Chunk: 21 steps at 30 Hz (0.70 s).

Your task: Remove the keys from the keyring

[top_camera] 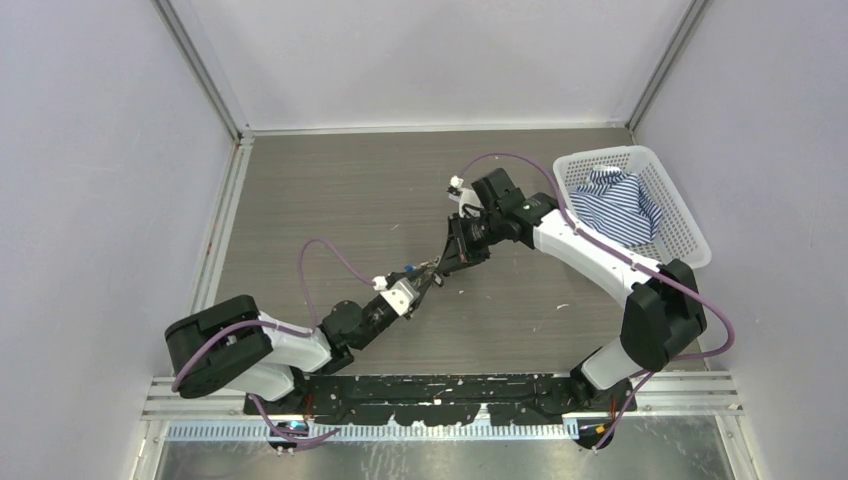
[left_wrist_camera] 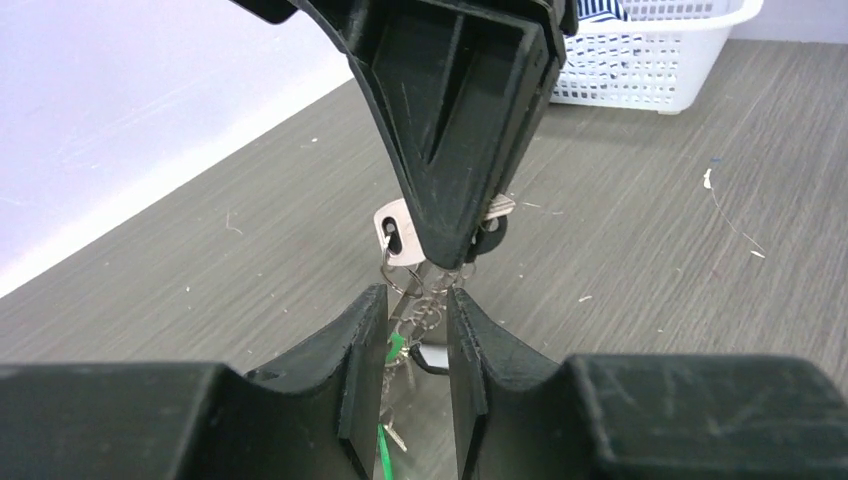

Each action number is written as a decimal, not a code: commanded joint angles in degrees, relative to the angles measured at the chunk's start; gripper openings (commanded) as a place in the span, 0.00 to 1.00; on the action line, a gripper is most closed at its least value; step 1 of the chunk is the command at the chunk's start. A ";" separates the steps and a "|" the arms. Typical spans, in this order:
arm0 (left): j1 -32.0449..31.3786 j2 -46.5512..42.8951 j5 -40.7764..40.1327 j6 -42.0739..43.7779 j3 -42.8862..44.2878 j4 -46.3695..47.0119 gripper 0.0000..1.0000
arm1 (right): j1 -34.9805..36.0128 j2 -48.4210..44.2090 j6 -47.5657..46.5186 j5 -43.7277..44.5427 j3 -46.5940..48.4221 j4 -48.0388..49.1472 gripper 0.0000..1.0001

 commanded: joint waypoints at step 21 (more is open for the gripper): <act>3.98 4.38 6.00 0.68 5.20 3.81 0.25 | -1.08 -2.55 1.14 -3.67 5.91 -1.58 0.01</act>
